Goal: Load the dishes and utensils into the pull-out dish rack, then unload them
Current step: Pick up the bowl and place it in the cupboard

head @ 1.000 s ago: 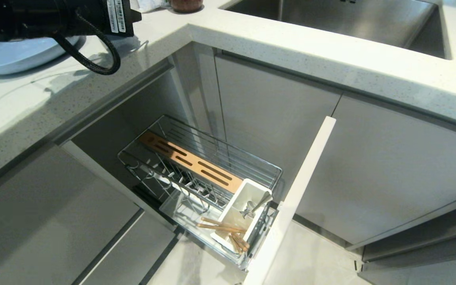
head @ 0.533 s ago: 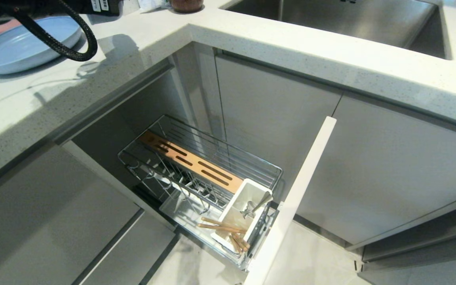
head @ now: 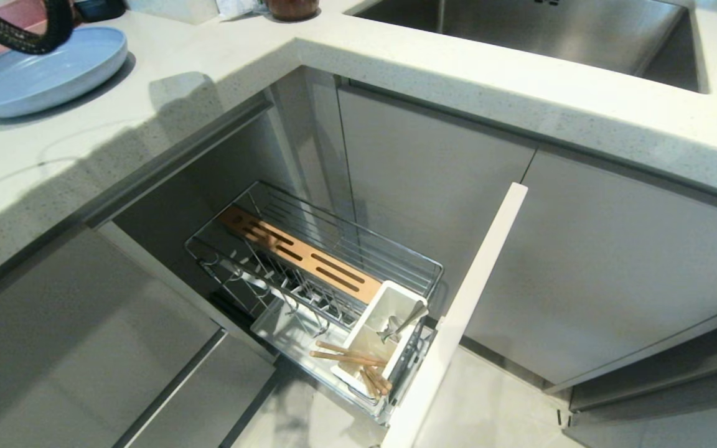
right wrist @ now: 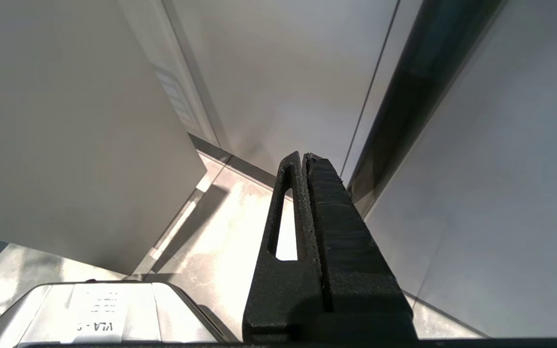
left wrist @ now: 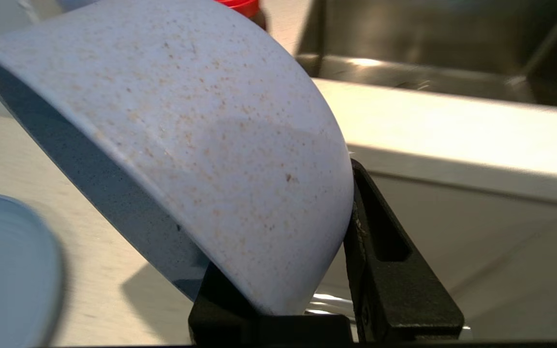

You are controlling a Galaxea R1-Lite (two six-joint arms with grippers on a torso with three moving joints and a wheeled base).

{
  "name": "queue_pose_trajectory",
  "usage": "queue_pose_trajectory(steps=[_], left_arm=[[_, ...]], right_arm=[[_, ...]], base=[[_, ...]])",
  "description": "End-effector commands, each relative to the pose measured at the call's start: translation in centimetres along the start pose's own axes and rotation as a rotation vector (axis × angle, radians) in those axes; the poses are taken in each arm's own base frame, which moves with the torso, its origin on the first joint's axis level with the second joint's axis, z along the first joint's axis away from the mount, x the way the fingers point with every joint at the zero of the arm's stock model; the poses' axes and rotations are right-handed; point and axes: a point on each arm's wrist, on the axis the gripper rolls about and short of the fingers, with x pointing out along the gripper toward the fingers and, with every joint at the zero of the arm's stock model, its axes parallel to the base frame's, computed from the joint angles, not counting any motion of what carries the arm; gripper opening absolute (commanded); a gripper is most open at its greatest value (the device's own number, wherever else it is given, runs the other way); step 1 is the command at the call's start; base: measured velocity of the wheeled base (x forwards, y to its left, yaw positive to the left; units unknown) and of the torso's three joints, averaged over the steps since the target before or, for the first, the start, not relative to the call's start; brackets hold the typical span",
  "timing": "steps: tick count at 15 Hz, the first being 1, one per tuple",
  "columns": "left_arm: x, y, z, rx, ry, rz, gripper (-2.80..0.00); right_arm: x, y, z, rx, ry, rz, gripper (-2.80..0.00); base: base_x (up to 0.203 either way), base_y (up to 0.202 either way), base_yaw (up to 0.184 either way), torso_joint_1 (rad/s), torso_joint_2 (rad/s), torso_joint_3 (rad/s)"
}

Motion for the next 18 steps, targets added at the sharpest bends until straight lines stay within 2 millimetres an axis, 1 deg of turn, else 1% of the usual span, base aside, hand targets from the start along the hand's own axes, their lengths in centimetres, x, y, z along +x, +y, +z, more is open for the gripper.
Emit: queue_pose_trajectory(steps=[1, 3, 4, 8, 11, 12, 14, 18], left_arm=[[-1.4, -1.4, 0.1, -0.163, 0.012, -0.013, -2.8], [-1.6, -3.2, -0.7, -0.344, 0.047, -0.026, -2.8], [-1.4, -4.1, -1.6, -0.401, 0.064, -0.015, -2.8], [-0.5, -6.7, -6.1, -0.51, 0.059, 0.0, -2.8], [-0.3, -8.2, -10.0, -0.573, 0.093, 0.0, -2.8], [0.1, -8.7, -11.1, -0.636, 0.094, 0.003, -2.8], [1.5, -10.1, -13.0, -0.672, 0.132, 0.026, -2.8], [3.9, -12.9, -17.8, -0.735, 0.217, 0.094, -2.8]], right_arm=[[0.0, 0.0, 0.0, 0.0, -0.002, 0.0, -2.8], [0.0, 0.0, 0.0, 0.0, -0.003, 0.0, -2.8], [0.0, 0.0, 0.0, 0.0, -0.002, 0.0, -2.8], [0.0, 0.0, 0.0, 0.0, -0.003, 0.0, -2.8], [0.0, 0.0, 0.0, 0.0, -0.003, 0.0, -2.8], [0.0, 0.0, 0.0, 0.0, -0.003, 0.0, -2.8], [0.0, 0.0, 0.0, 0.0, -0.003, 0.0, -2.8], [0.0, 0.0, 0.0, 0.0, -0.003, 0.0, -2.8]], base=[[0.0, 0.0, 0.0, 0.0, 0.0, 0.0], [0.0, 0.0, 0.0, 0.0, 0.0, 0.0], [0.0, 0.0, 0.0, 0.0, 0.0, 0.0], [0.0, 0.0, 0.0, 0.0, 0.0, 0.0], [0.0, 0.0, 0.0, 0.0, 0.0, 0.0], [0.0, 0.0, 0.0, 0.0, 0.0, 0.0], [0.0, 0.0, 0.0, 0.0, 0.0, 0.0], [0.0, 0.0, 0.0, 0.0, 0.0, 0.0]])
